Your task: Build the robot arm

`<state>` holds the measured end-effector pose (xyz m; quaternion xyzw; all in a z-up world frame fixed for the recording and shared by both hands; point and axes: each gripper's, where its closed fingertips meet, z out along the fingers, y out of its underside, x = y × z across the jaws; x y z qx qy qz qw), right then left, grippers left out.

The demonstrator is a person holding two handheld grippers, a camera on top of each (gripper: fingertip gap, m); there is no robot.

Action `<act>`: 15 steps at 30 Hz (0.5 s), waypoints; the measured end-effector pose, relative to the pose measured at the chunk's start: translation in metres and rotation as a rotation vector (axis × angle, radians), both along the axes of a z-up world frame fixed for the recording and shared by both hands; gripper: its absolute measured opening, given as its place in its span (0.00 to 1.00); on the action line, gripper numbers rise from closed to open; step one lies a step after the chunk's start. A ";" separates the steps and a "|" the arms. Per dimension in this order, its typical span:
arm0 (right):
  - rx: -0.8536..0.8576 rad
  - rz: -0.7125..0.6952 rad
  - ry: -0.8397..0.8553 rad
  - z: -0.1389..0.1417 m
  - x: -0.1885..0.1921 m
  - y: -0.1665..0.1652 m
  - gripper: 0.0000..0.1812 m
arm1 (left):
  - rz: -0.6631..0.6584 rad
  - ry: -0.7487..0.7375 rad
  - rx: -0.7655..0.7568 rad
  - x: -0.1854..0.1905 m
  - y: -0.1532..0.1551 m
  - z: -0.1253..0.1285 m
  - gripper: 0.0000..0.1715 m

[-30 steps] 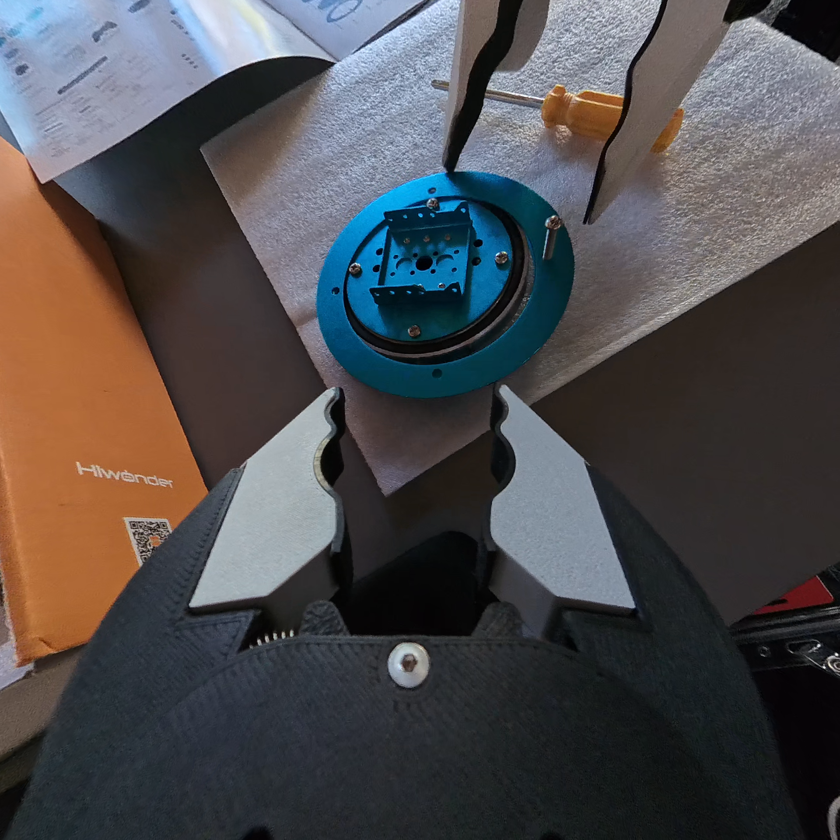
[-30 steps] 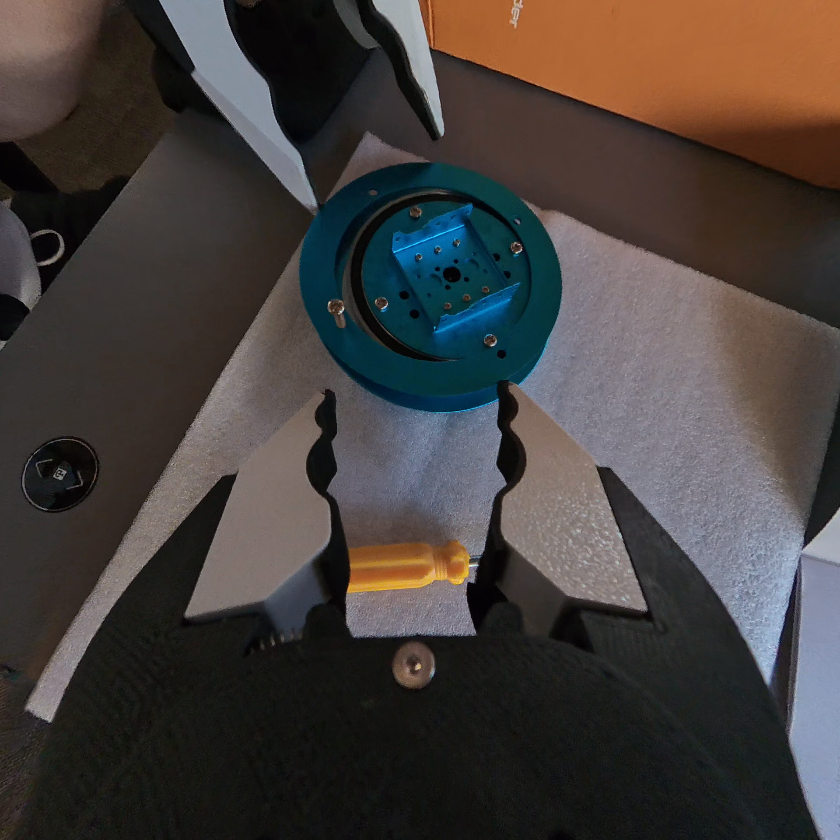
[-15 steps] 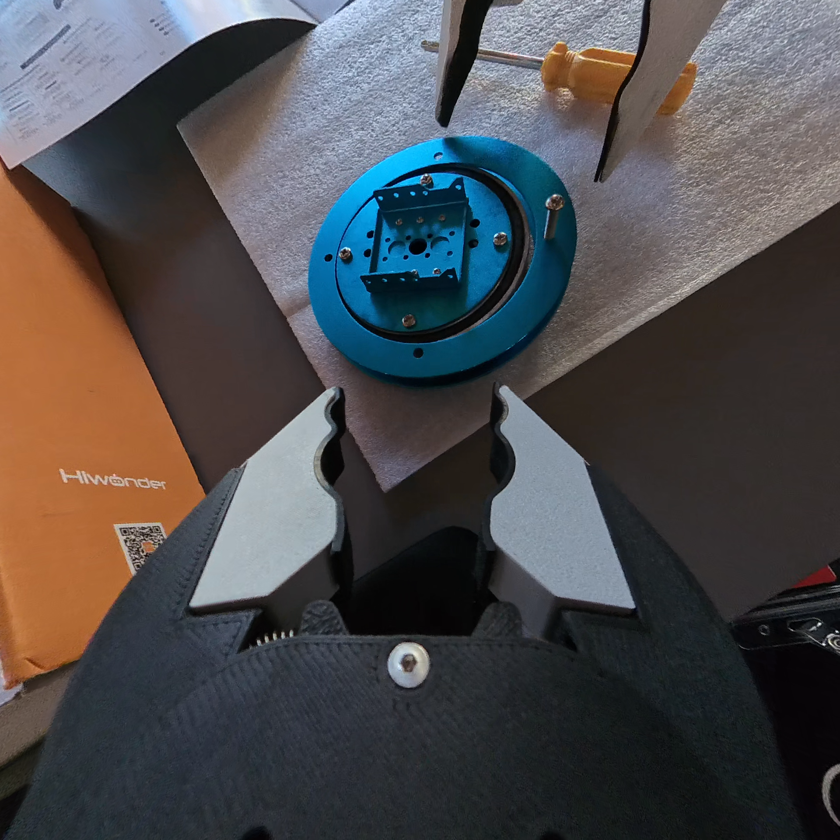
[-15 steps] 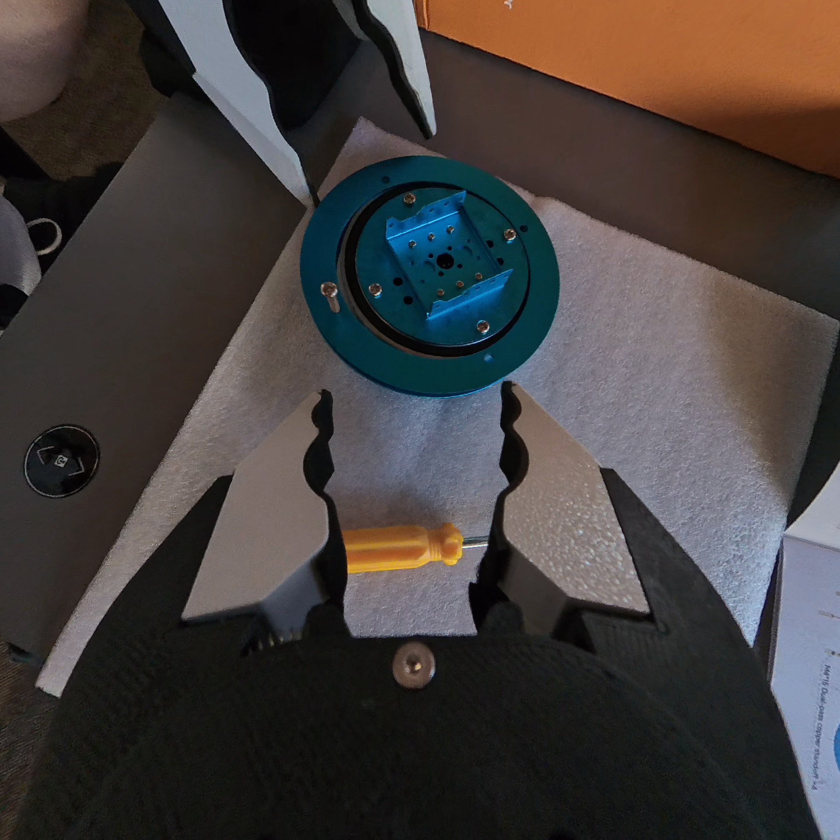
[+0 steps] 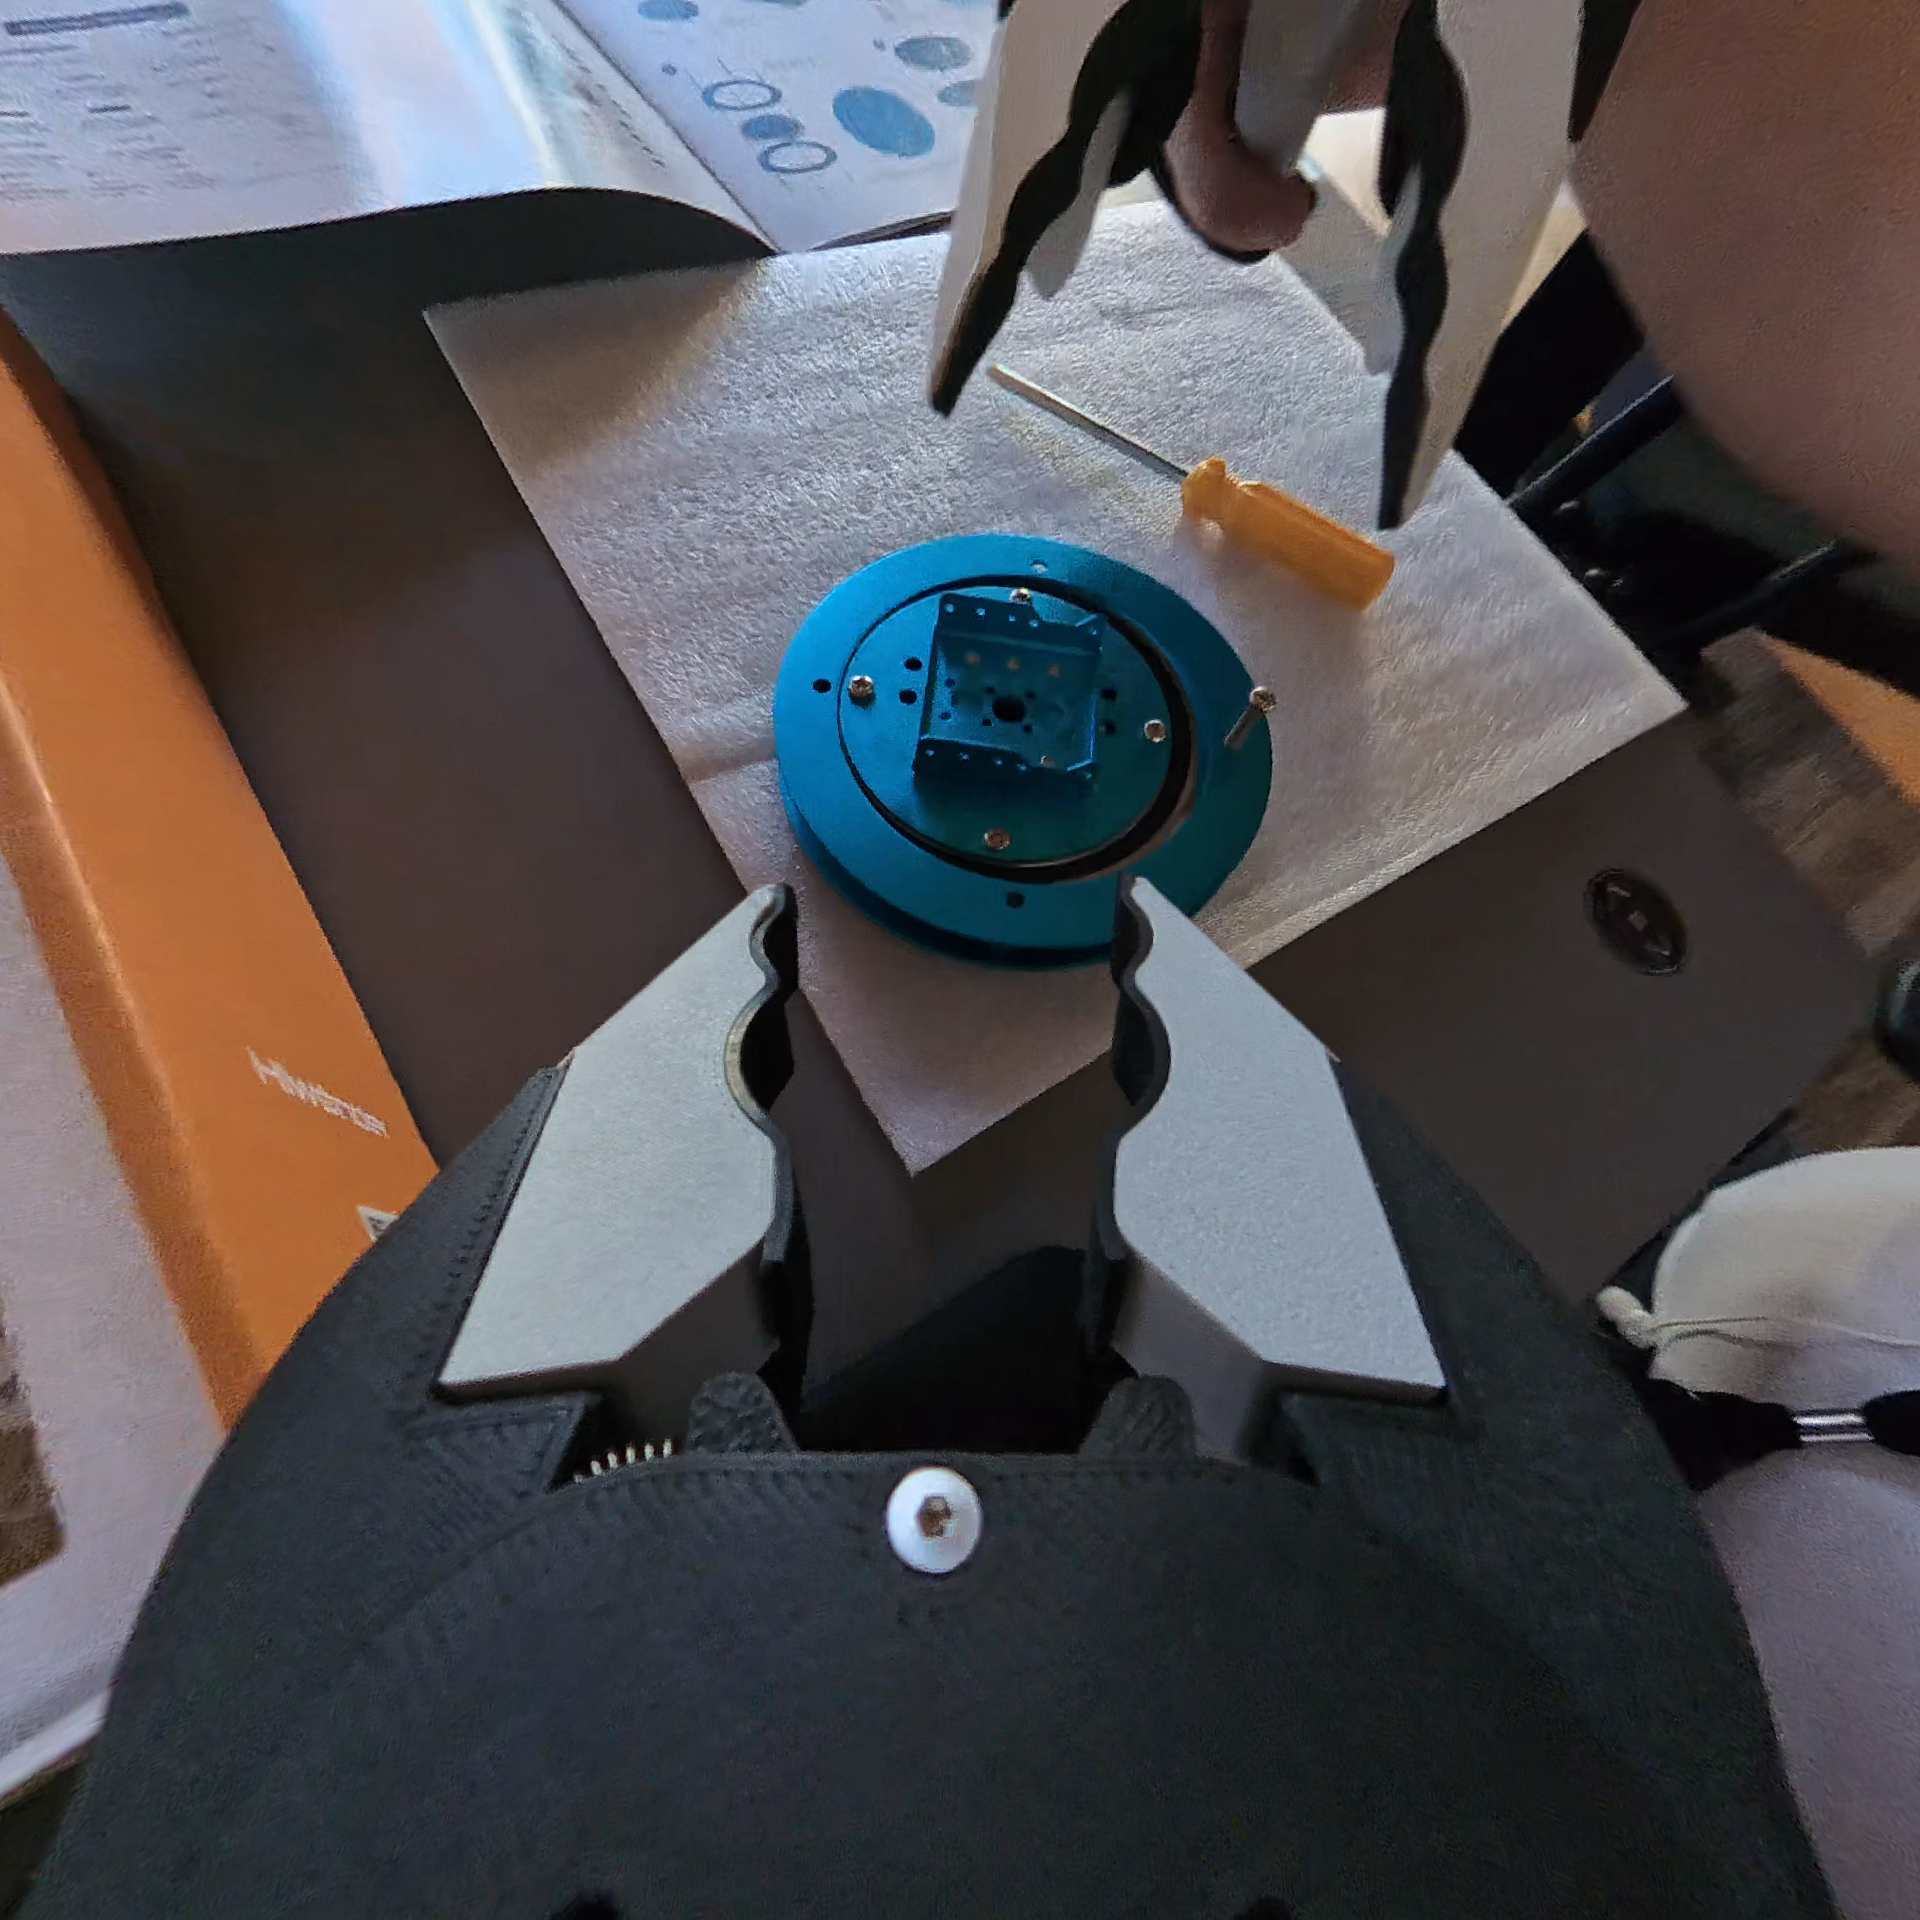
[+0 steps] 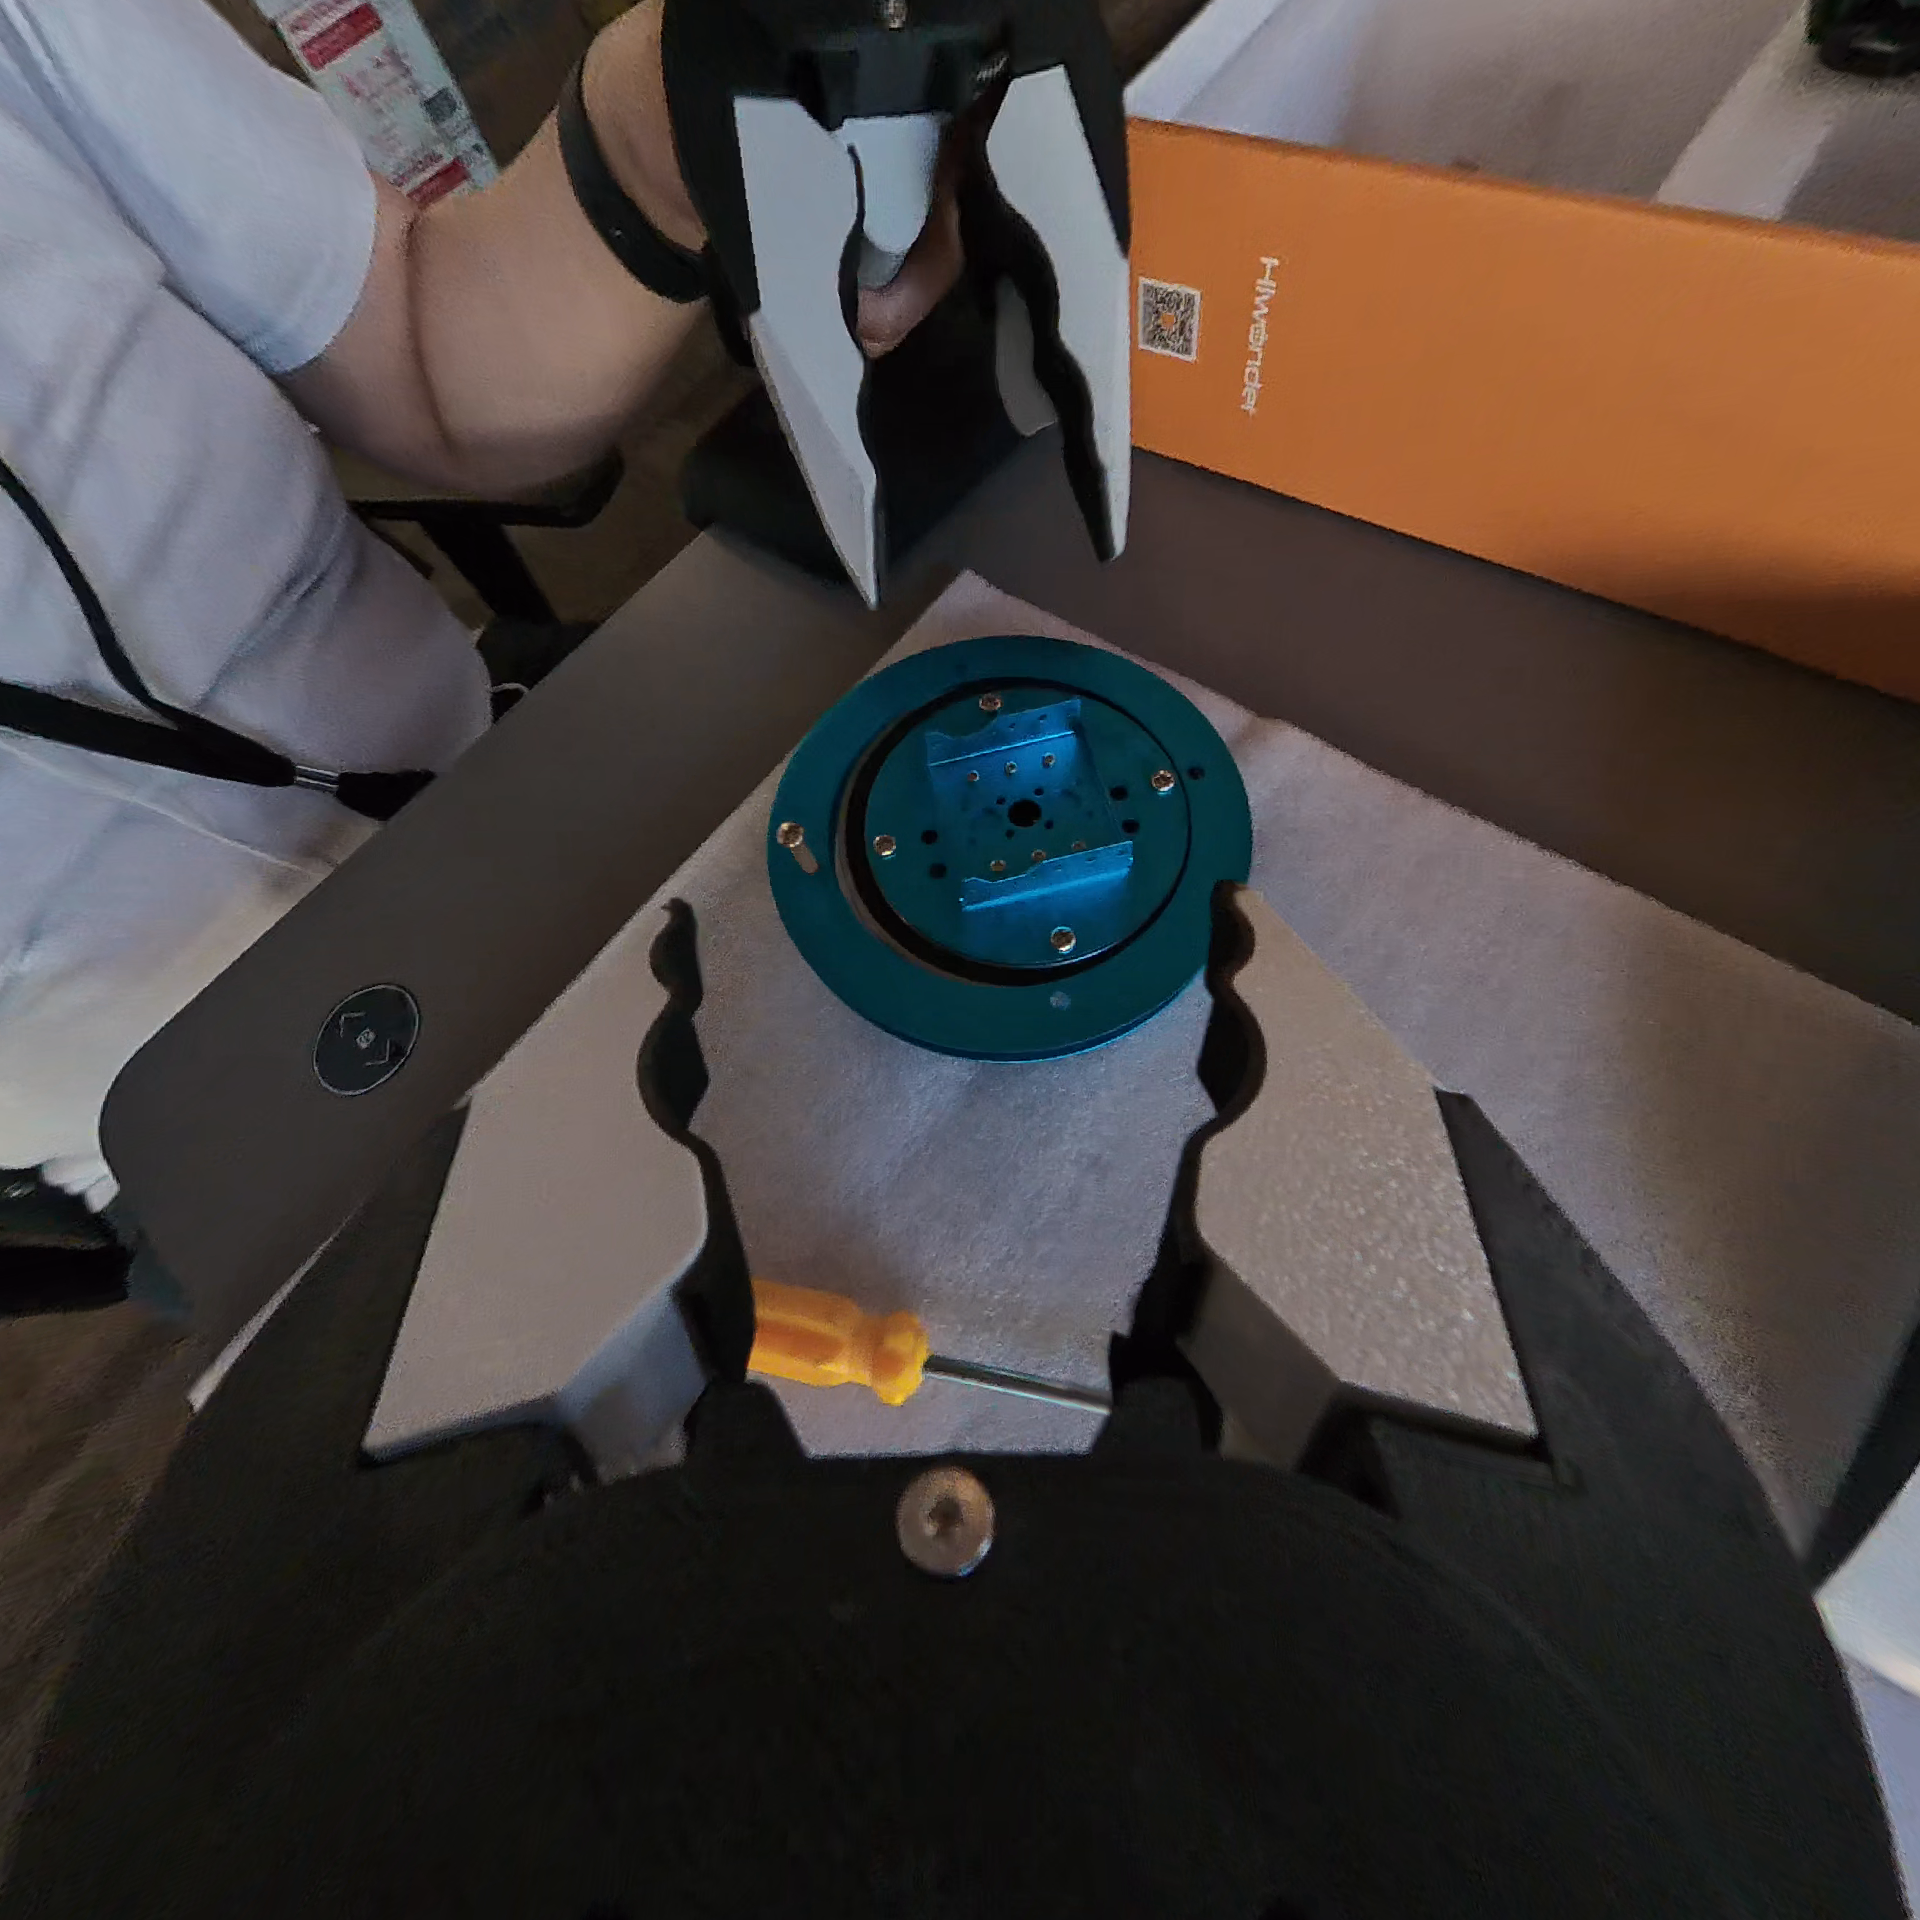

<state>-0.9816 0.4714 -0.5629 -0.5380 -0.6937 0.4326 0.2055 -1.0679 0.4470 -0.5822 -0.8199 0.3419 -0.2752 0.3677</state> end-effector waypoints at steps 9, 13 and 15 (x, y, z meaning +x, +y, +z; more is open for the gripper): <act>-0.132 0.092 -0.136 -0.021 -0.006 0.013 0.57 | 0.065 0.070 -0.077 -0.007 -0.006 -0.010 0.37; -0.110 0.093 -0.182 -0.033 0.010 0.011 0.55 | 0.149 -0.059 -0.157 -0.006 -0.011 -0.003 0.25; -0.139 0.062 -0.231 -0.035 0.016 0.011 0.52 | 0.186 -0.105 -0.207 -0.008 -0.012 -0.003 0.21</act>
